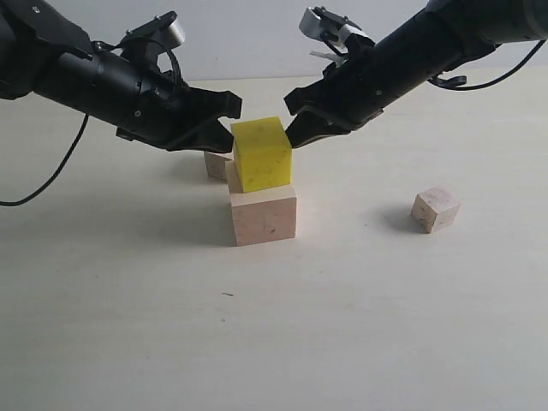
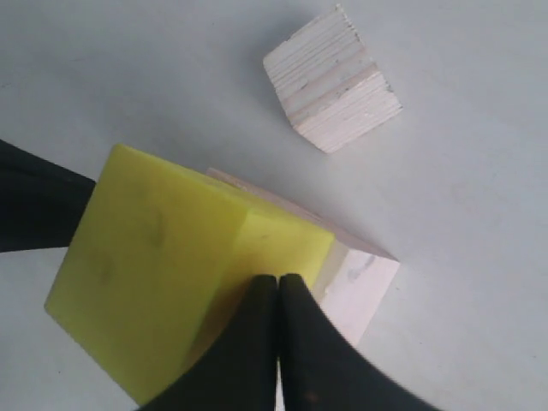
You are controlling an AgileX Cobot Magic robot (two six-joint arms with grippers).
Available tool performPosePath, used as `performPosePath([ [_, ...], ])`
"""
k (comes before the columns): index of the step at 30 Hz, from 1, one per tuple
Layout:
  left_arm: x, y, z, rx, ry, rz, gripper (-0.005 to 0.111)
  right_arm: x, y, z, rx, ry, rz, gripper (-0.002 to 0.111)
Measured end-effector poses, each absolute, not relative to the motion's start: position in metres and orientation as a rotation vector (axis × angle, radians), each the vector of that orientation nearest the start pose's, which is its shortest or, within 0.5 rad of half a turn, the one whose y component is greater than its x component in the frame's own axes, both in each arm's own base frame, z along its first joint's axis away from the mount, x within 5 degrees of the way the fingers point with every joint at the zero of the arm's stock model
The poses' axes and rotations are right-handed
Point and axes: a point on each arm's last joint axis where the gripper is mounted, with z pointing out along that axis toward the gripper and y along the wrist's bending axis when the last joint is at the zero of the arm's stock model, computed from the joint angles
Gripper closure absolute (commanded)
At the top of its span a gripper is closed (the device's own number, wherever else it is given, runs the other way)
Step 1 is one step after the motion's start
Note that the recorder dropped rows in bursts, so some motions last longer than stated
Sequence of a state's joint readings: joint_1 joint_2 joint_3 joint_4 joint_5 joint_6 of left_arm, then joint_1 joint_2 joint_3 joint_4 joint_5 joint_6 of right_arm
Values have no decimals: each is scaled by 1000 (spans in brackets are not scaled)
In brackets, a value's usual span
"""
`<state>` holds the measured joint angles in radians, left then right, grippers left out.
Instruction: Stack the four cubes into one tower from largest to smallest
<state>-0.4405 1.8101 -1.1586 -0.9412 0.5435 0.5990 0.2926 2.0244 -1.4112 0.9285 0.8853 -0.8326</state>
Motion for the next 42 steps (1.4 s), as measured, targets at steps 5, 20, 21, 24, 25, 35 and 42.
performPosePath([
  [5,326,-196,208,416,2516,-827,107,380,174,188,-744,2536,962,108],
  [20,327,-196,208,414,2515,-826,107,377,173,186,-765,2578,962,108],
  [21,327,-196,208,414,2515,-826,107,377,173,186,-765,2578,962,108],
  [24,327,-195,210,413,2502,-819,107,376,171,196,-773,2555,937,108],
  [25,327,-195,214,415,2488,-810,107,375,170,202,-774,2543,922,108],
  [35,341,-149,242,192,2441,-757,107,364,150,248,-723,2559,634,108],
  [42,359,-118,235,96,2458,-698,104,347,145,282,-696,2530,634,108],
])
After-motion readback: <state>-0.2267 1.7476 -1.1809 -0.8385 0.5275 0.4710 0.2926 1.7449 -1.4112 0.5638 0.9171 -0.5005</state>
